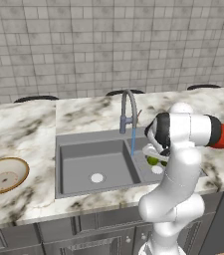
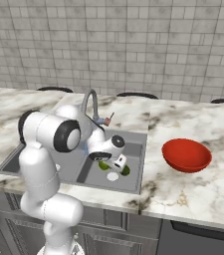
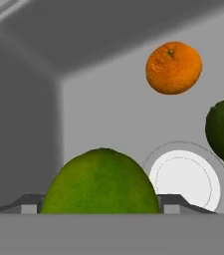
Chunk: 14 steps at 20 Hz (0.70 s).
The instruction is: Pick the limes from the sink and place them in one bowl. Place the tangerine in the other bowl. Then turn off the sink faucet.
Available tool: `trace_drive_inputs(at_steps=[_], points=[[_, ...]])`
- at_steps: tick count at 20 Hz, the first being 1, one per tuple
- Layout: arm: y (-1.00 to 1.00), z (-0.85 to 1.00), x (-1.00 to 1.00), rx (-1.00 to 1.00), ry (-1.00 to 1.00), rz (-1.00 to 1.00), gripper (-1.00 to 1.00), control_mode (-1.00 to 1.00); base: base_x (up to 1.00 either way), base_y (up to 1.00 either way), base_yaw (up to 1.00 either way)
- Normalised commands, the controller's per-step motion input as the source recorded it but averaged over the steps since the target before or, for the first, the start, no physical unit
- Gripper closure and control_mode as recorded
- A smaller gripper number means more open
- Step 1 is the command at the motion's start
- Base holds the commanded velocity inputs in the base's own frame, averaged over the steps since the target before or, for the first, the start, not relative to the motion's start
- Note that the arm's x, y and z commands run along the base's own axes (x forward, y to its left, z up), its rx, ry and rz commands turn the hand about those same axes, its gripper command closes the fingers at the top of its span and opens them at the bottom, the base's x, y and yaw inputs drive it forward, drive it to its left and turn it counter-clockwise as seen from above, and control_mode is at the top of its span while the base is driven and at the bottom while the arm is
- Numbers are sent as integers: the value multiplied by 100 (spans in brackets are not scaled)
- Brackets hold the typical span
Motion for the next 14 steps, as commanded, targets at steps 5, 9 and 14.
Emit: trace_drive_inputs(at_steps=[5, 9, 14], points=[[0, 69, -8, 0, -1, 0, 100, -100, 0, 0, 0], [0, 74, -11, 0, 0, 0, 100, -100, 0, 0, 0], [-1, 69, -26, 0, 0, -3, 100, -100, 0, 0, 0]])
